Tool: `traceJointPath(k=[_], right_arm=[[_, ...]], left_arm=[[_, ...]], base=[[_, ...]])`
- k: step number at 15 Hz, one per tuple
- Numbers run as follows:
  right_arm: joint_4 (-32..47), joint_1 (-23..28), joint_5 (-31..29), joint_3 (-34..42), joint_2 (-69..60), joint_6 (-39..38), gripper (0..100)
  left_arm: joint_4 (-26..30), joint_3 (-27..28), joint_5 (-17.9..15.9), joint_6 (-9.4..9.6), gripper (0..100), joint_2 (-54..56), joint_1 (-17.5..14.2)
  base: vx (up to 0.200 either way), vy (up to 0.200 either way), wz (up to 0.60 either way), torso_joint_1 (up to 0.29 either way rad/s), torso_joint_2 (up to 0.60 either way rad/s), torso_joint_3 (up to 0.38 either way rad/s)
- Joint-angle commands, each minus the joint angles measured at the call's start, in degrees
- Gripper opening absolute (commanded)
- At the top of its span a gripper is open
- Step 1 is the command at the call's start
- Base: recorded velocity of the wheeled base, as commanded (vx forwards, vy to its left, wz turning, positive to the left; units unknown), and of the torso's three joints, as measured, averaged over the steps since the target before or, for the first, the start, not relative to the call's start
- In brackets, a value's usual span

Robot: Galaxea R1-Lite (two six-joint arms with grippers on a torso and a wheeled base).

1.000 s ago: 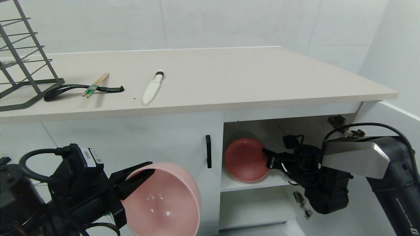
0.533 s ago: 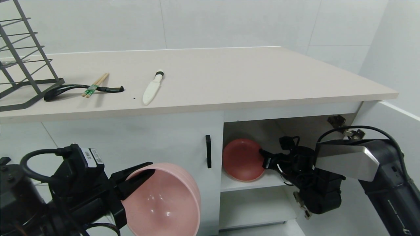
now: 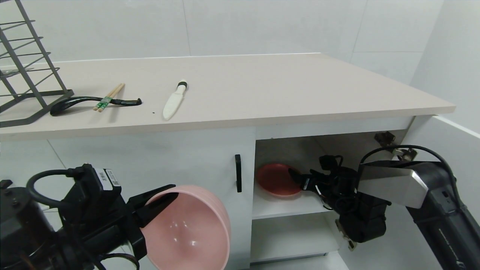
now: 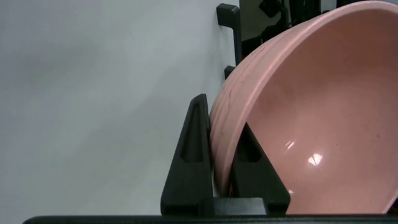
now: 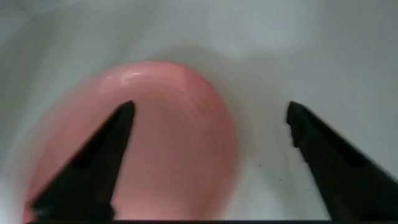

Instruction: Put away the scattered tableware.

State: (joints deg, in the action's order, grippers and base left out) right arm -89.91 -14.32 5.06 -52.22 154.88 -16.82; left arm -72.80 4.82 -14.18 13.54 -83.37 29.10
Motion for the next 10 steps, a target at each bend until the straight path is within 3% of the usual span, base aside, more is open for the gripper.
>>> traceJointPath(k=[1,2,3,5,10], right_arm=[[-0.1,1.9,0.3,7.4,-9.0,2.0,100],[-0.1,1.3,0.4,12.9,-12.9,2.3,100],[-0.1,-2.1,0.4,21.2,-18.7,2.8,100],[-0.1,-9.0,0.1,30.0,-26.2,4.7,100],[-0.1,-18.5,-1.9,45.3,-41.4,8.0,100]], left_arm=[[-0.8,-0.1,0.0,-0.01,0,-1.0,0.0],[-1.2,-0.1,0.1,-0.01,0,-1.4,0.0],[-1.6,-0.2,0.1,-0.01,0,-1.9,0.0],[-1.8,-0.2,0.1,-0.01,0,-1.8,0.1],[-2.0,-0.9,0.0,0.61,0,-0.3,0.7]], base=[[0.0,0.0,0.0,0.0,0.0,0.0],[0.0,0.0,0.0,0.0,0.0,0.0],[0.0,0.0,0.0,0.0,0.0,0.0],[0.0,0.0,0.0,0.0,0.0,0.0],[0.0,0.0,0.0,0.0,0.0,0.0]])
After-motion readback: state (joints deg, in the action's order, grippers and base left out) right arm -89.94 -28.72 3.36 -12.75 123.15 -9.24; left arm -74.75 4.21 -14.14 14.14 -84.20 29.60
